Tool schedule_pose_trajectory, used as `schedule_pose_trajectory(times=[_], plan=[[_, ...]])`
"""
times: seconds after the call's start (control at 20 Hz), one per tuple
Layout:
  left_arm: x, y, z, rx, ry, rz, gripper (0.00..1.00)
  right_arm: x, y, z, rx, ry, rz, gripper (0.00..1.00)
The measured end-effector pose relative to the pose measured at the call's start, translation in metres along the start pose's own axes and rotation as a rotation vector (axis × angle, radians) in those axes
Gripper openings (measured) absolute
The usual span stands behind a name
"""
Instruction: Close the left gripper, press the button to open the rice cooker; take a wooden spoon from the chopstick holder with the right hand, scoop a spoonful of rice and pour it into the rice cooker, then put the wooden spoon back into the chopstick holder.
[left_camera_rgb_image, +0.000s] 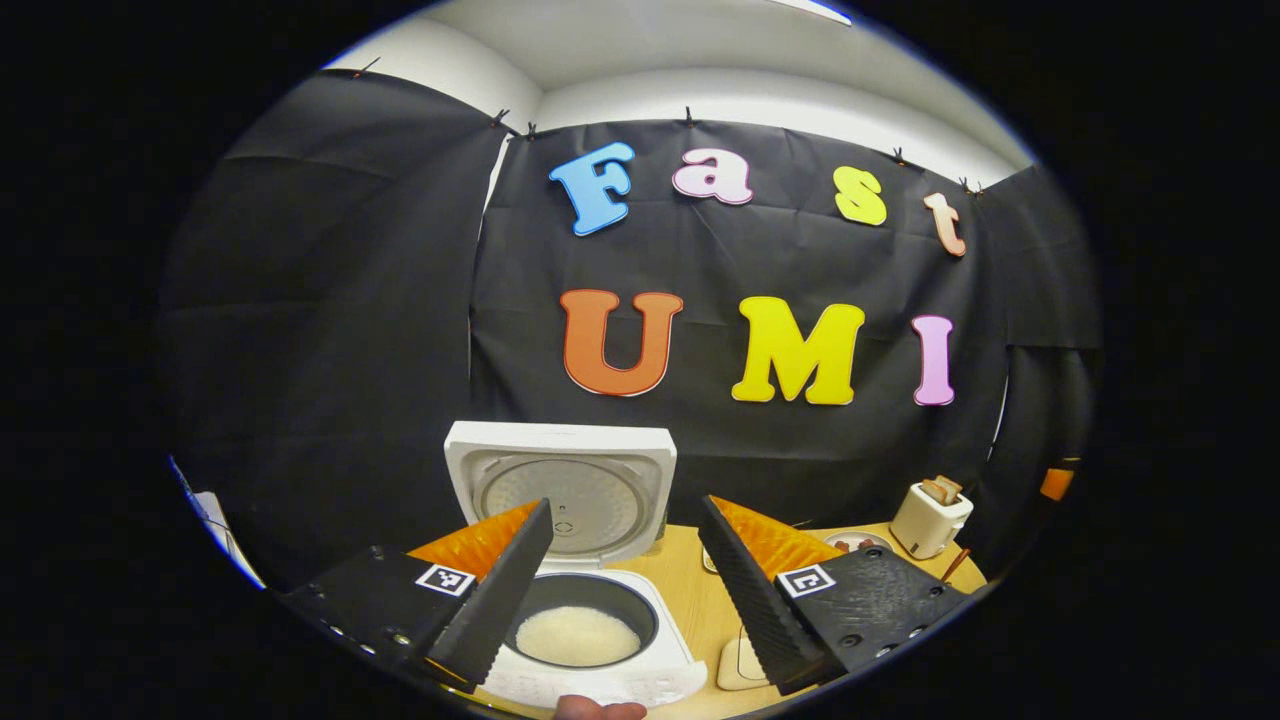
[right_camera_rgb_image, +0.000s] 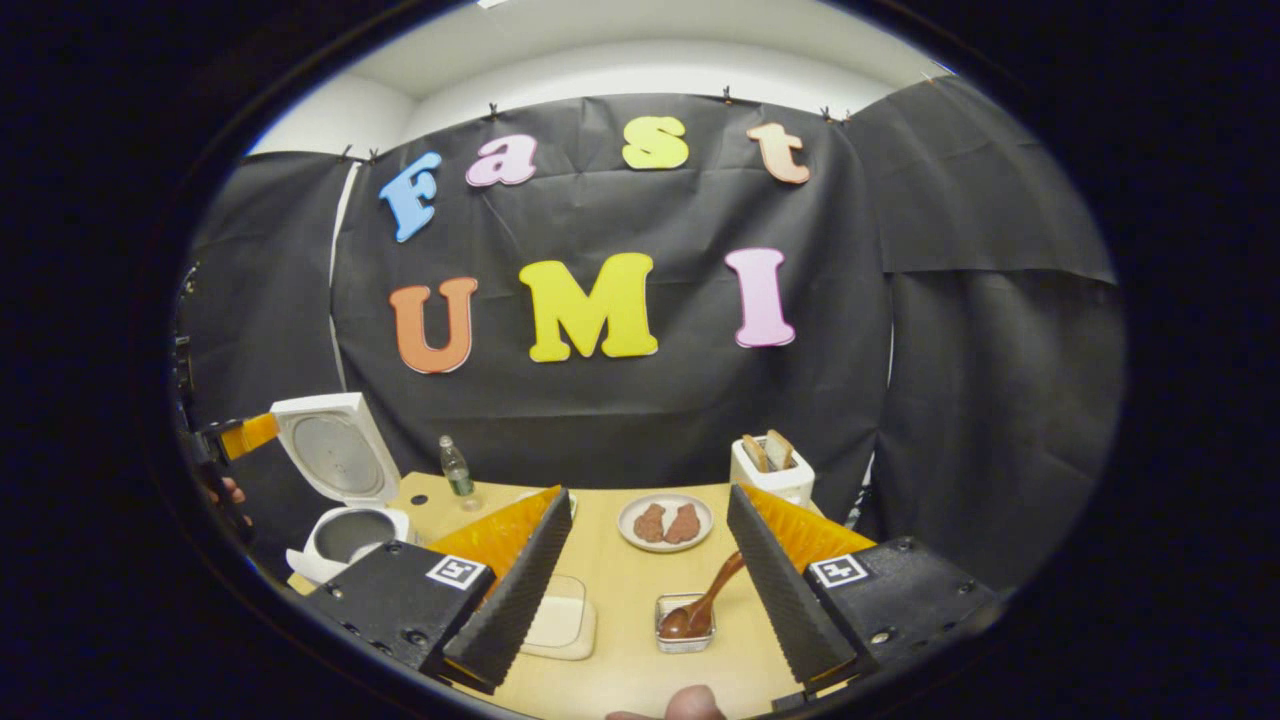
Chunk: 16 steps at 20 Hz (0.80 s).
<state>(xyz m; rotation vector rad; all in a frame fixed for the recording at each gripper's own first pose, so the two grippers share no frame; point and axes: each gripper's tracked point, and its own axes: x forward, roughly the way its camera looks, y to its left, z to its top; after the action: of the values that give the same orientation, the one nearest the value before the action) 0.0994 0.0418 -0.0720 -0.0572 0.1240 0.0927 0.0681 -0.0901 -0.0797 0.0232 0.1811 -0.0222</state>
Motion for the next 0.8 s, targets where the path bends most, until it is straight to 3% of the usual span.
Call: schedule_pose_trajectory(times=[0.35,0.8], plan=[[-0.023,-0.030,0.011,-0.011,-0.023,0.018,0.95,0.039,-0.048,-0.069,0.030,0.139,0.021,1.00],[-0.020,-0.055,0.013,0.011,0.021,0.062,0.94,0.127,-0.072,-0.190,0.124,0.419,0.089,1.00]])
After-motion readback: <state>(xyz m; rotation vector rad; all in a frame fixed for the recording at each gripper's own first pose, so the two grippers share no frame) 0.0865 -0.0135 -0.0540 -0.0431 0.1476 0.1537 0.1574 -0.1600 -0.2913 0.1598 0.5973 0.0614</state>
